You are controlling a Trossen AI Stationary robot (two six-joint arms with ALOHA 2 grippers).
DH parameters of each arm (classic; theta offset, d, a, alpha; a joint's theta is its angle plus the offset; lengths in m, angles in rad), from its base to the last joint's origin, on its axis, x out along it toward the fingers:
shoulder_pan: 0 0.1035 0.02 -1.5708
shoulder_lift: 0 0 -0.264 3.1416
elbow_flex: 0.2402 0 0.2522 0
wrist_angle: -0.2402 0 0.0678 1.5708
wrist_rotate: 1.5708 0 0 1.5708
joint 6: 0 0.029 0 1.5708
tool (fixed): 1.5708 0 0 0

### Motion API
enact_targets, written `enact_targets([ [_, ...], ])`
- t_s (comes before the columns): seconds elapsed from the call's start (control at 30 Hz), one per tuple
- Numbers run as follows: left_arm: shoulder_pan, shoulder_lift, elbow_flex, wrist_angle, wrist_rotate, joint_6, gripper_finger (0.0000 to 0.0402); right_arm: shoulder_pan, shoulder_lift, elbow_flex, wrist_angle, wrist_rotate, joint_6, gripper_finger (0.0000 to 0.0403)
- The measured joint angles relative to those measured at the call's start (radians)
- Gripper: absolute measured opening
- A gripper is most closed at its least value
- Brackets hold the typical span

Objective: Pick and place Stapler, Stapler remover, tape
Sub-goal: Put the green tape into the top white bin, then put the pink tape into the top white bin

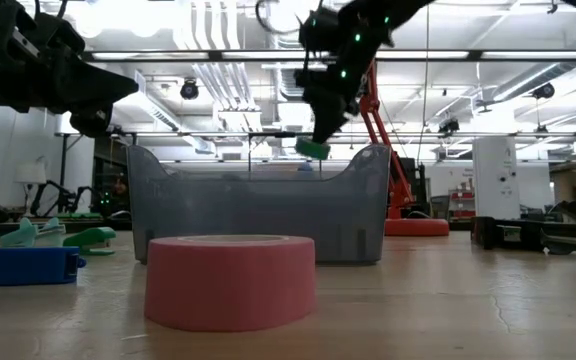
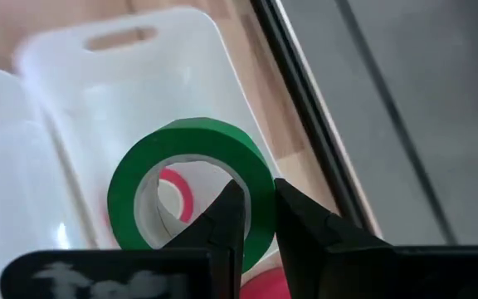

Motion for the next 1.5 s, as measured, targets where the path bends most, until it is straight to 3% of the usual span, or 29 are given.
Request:
enact_targets([
  [0.5,0.000,0.000,0.000,-0.002,0.000,0.000,0.0030,-0.028,0.180,-0.002,-0.059,-0.022,-0.003,0.0052],
  [0.9,0.000,0.000,0.000,-0.002,0.000,0.000,0.0030,-0.030,0.204,-0.002,-0.058,-0.014,-0.004,0.0056],
  [1.5,0.000,0.000,0.000,-0.003,0.000,0.000,0.0030,-0.029,0.162,0.002,-0.125,-0.002,0.039,0.0155],
])
